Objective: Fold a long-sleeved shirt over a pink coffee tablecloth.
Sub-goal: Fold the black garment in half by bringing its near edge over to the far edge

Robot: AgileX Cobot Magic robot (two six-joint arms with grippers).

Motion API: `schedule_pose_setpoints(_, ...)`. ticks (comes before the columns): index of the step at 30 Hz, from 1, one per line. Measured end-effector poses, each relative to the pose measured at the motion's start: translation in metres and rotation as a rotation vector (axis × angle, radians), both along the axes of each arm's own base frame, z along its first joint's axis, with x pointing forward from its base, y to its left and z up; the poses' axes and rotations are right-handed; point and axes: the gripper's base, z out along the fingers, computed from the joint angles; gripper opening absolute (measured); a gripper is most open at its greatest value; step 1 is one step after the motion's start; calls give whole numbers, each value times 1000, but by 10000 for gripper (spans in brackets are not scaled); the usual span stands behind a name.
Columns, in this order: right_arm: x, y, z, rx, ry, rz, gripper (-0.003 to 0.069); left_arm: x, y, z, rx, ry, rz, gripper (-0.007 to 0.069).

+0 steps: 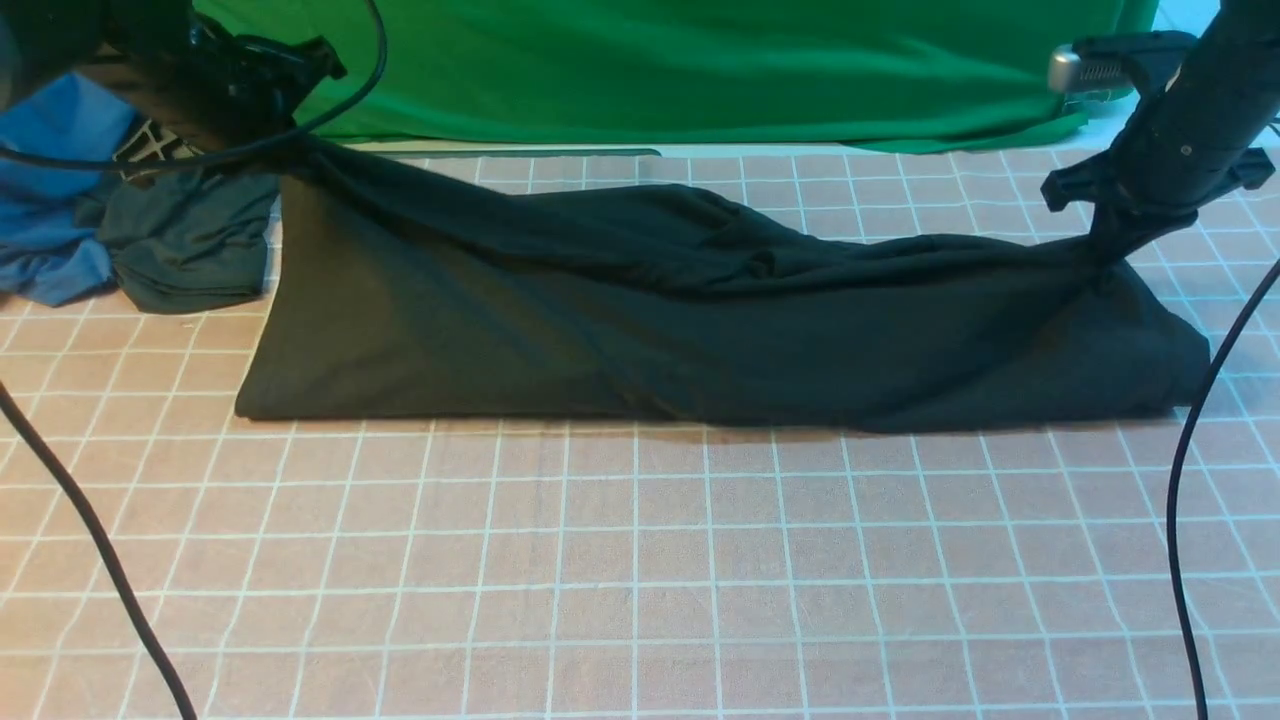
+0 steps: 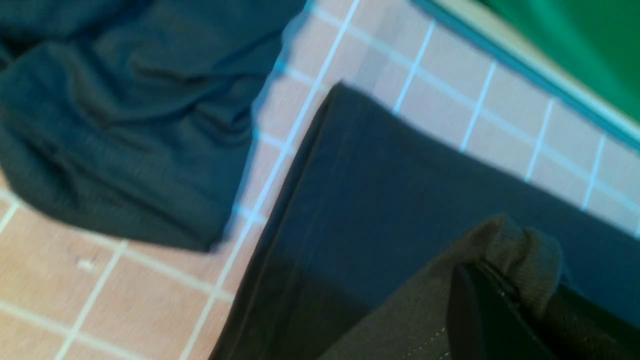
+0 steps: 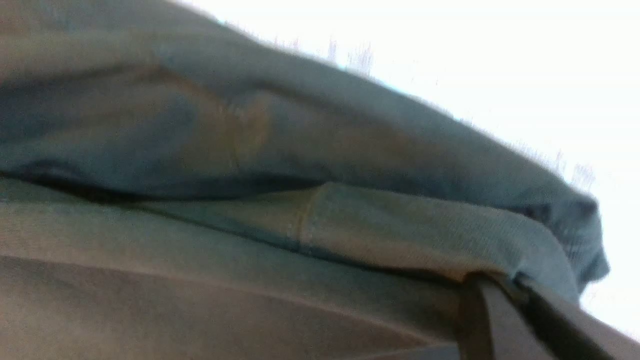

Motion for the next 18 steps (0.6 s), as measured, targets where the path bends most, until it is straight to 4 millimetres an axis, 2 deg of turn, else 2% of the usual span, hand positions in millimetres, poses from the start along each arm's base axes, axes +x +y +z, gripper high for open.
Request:
schedule_pose_setpoints(9, 15, -1, -14, -1, -97, -12, 41, 13, 1, -26, -5, -5, 6, 32)
schedule_pose_setpoints(16, 19, -1, -14, -1, -141, -15, 50, 18, 1, -23, 1, -63, 2, 32)
schedule_pose_setpoints(18, 21, -1, -14, -3, -162, -18, 89, 21, 1, -20, 7, -101, -2, 32)
